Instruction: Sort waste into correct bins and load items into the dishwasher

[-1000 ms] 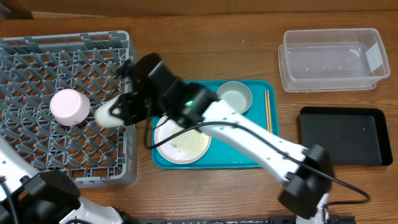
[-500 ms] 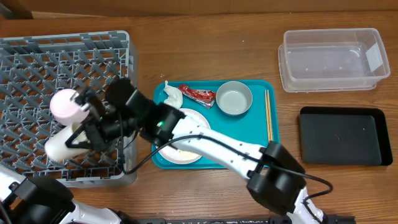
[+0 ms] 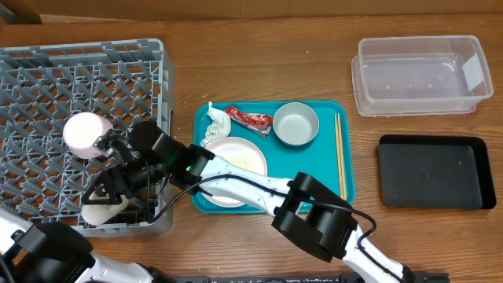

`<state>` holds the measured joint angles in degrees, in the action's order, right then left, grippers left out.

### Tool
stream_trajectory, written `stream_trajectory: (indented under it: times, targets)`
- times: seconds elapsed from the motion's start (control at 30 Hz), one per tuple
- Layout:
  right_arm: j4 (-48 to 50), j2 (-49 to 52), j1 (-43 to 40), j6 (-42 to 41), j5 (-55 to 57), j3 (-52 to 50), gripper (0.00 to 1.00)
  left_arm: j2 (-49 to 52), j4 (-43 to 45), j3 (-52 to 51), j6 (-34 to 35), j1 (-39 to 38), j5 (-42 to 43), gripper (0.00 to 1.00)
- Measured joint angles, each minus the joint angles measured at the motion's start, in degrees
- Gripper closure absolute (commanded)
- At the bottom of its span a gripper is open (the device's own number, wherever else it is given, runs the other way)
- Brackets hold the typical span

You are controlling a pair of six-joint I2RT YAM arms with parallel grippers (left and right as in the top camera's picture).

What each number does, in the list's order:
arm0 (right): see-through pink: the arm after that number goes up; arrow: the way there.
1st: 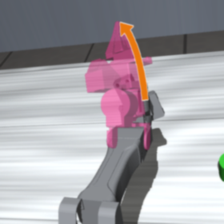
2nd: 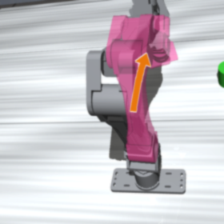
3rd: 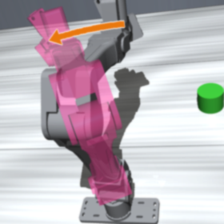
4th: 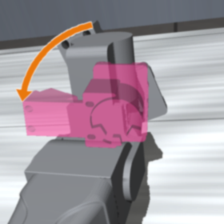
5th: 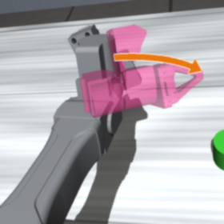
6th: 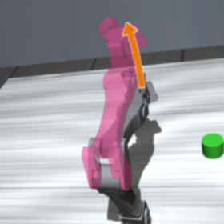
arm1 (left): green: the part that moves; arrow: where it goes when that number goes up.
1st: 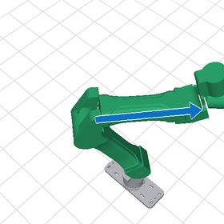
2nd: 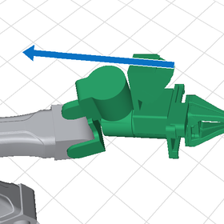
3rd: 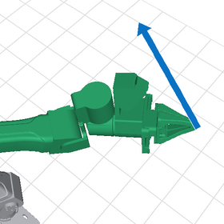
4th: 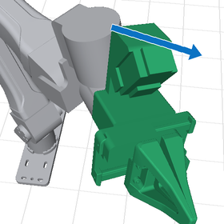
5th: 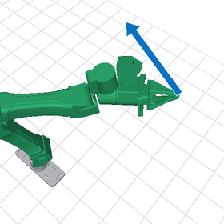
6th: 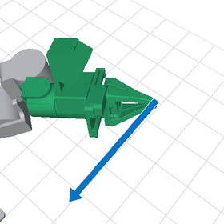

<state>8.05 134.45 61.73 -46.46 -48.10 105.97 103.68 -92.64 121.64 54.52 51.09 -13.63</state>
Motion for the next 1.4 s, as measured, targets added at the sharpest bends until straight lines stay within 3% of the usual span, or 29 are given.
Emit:
stream_trajectory:
  times: [0.27,0.4,0.57,0.7,0.83,1.0,1.07,1.23,1.4]
  targets:
    - [-5.81,-0.17,-4.15,1.05,-1.05,0.0,0.01,0.0,0.0,0.0,0.0,0.02,0.46,0.0]
    - [-20.9,-2.82,-10.27,5.46,3.08,-0.15,0.0,0.0,-0.04,0.0,0.02,0.02,5.29,0.0]
    - [-40.35,-12.66,-19.5,10.75,14.27,-0.24,0.0,0.0,-3.34,-0.02,-0.76,0.0,18.03,0.0]
    - [-51.01,-22.49,-26.84,13.6,19.76,-0.17,0.0,0.0,-4.02,-0.02,-7.85,-0.09,28.22,0.0]
    - [-59.34,-28.35,-32.94,15.32,21.84,0.35,0.01,0.0,-4.02,-0.02,-23.28,-1.75,42.12,0.04]
    - [-67.25,-28.5,-37.22,16.11,24.79,0.39,0.0,0.0,-3.98,-0.02,-39.3,-12.2,50.36,0.23]
    - [-69.24,-28.3,-38.32,16.33,27.8,0.39,0.0,0.0,-3.96,-0.02,-42.62,-18.84,50.4,0.24]
    - [-74.82,-28.28,-40.81,16.52,37.11,0.39,0.0,0.17,-3.13,-0.02,-46.27,-33.73,47.56,0.23]
    - [-78.29,-28.26,-43.93,16.55,46.21,0.39,0.0,0.17,-3.76,-0.02,-46.66,-38.82,42.45,0.28]
